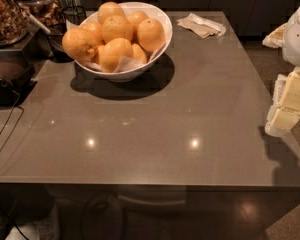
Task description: Pick orange from white bowl
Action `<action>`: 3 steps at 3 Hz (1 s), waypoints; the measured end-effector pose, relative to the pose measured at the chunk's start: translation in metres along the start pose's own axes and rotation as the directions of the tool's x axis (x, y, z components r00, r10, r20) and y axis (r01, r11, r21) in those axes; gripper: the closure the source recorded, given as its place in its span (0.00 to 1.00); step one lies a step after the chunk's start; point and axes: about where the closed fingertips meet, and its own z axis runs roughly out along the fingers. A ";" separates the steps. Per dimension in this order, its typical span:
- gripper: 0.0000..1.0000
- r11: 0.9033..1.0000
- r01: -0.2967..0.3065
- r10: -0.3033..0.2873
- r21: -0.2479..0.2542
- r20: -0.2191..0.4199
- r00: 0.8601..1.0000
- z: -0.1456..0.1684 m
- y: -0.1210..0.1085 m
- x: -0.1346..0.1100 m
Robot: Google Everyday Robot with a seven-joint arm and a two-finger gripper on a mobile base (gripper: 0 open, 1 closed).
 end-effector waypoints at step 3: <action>0.00 0.989 -0.131 0.132 -0.075 0.004 0.991 0.002 -0.023 -0.020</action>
Offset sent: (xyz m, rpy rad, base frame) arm 0.0089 -0.0024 -0.0044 -0.0247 0.1110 -0.1162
